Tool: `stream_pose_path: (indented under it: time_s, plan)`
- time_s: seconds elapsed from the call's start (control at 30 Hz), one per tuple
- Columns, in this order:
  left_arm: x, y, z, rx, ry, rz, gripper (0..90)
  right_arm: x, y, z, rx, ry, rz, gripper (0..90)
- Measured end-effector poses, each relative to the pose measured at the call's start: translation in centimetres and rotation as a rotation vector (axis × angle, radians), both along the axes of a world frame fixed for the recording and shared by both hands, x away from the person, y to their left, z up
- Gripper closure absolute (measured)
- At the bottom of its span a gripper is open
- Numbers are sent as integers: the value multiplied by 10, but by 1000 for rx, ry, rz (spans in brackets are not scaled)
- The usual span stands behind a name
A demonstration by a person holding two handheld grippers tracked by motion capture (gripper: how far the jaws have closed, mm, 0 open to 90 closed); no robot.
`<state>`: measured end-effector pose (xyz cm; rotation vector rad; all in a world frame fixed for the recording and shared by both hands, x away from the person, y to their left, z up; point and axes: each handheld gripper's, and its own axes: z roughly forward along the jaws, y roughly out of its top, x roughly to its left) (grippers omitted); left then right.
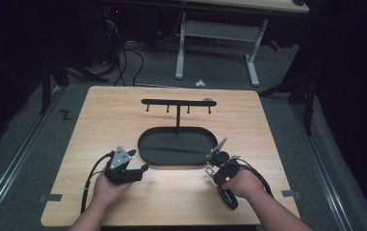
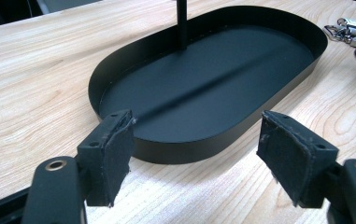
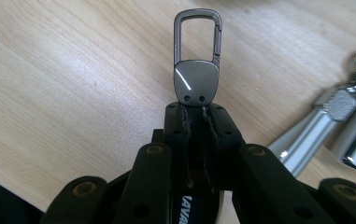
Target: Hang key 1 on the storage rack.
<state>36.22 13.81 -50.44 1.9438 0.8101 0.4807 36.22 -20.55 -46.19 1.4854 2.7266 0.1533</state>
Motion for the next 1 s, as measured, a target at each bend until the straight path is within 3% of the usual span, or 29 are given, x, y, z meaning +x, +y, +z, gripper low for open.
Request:
stream_pose_path:
  time_s: [0.1, 0.4, 1.0]
  plan:
    - [0, 0, 0, 3, 0, 6, 270, -2, -1, 7, 9, -7, -29, 805]
    - [-1, -1, -1, 16, 4, -11, 270, -1, -6, 35, 39, -63, -25, 805]
    - [-2, -2, -2, 34, 0, -12, 271, 10, 1, 64, 71, -129, -18, 805]
